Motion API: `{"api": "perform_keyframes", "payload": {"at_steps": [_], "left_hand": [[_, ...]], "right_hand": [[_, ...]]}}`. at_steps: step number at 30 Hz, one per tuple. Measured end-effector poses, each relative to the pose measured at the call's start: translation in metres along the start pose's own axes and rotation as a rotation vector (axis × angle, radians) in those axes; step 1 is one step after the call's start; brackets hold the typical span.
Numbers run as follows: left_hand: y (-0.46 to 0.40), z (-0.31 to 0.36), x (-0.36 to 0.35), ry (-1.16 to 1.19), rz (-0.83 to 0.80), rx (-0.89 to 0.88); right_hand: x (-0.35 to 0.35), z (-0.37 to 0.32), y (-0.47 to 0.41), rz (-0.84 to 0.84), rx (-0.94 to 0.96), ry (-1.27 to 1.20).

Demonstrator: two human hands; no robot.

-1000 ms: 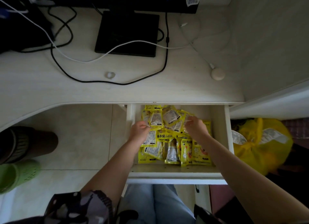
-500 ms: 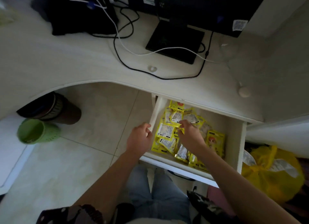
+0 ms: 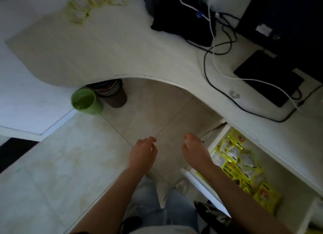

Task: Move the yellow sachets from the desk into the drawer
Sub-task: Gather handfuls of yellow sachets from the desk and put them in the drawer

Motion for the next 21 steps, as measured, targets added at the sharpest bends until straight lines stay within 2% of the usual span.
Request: {"api": "perform_keyframes", "payload": {"at_steps": [11, 21], "left_hand": [[-0.047, -0.132, 0.111, -0.009, 0.088, 0.086], [-0.11, -0.19, 0.175, -0.013, 0.134, 0.158]], "right_hand": [[-0.045, -0.15, -0.08, -0.041, 0.081, 0.067], [-0.038, -0.252, -0.161, -0.014, 0.194, 0.119]]}}
Point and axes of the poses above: each hand's wrist, its own y-axis away from the middle knuckle, its own x-axis out of the back of the hand, z = x × y, the point moved 10 cm from there along -y, towards the middle knuckle, and after that the axes turned 4 degrees about -z, right-handed, at the moved point
